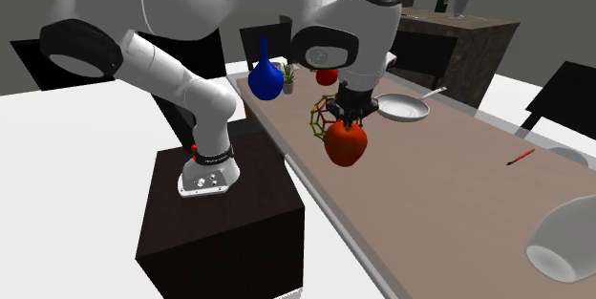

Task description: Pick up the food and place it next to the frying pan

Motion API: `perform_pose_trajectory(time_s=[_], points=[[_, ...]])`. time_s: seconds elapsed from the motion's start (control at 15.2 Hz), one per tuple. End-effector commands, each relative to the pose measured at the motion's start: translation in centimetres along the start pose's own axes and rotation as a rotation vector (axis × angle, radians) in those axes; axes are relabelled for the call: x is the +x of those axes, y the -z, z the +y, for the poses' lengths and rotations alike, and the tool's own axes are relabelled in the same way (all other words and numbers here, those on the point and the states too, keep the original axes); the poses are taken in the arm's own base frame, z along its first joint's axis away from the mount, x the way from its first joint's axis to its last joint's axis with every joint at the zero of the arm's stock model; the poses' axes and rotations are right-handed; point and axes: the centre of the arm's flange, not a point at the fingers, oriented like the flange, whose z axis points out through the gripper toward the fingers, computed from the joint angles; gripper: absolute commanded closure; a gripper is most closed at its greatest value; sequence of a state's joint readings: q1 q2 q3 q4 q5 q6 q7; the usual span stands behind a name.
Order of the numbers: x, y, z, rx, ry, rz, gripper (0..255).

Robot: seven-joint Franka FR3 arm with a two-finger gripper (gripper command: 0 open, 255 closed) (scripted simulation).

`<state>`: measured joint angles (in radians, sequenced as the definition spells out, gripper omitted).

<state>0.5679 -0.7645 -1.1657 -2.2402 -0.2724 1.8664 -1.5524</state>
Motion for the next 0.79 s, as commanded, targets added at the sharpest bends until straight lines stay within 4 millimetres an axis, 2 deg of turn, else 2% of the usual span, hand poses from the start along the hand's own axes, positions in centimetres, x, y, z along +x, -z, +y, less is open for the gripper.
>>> perform_pose_trajectory(time_s=[0.0, 0.73], points=[[0.5, 1.0, 0.1, 0.0, 0.0, 0.0, 255], [2.9, 6.3, 0.3, 0.0, 0.0, 0.0, 255]])
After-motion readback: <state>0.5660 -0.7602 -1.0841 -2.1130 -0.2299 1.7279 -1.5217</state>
